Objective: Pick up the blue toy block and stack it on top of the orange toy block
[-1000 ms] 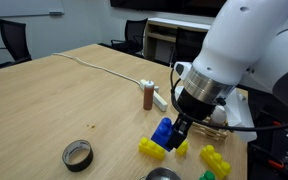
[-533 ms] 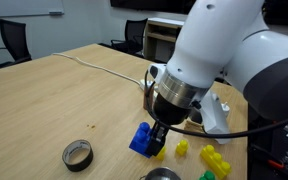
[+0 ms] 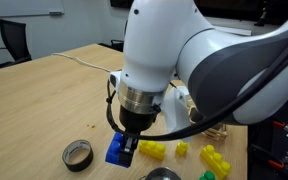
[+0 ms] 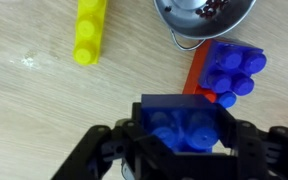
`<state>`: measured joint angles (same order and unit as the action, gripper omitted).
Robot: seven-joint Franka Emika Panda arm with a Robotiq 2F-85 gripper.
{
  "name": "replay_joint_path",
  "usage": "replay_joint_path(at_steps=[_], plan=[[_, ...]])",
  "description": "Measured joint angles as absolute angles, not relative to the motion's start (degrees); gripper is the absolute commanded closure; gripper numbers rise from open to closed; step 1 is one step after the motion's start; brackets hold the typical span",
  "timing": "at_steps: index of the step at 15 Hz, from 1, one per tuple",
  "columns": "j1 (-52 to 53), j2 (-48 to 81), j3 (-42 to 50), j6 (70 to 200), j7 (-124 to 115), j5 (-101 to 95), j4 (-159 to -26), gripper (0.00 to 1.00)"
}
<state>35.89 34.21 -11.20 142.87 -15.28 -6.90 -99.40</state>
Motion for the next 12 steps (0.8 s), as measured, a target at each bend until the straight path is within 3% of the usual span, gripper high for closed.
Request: replay_joint_path(at_steps=[12], plan=[[38.8, 49.5, -12.3, 131.7, -13.6, -5.8, -78.2, 0.56]])
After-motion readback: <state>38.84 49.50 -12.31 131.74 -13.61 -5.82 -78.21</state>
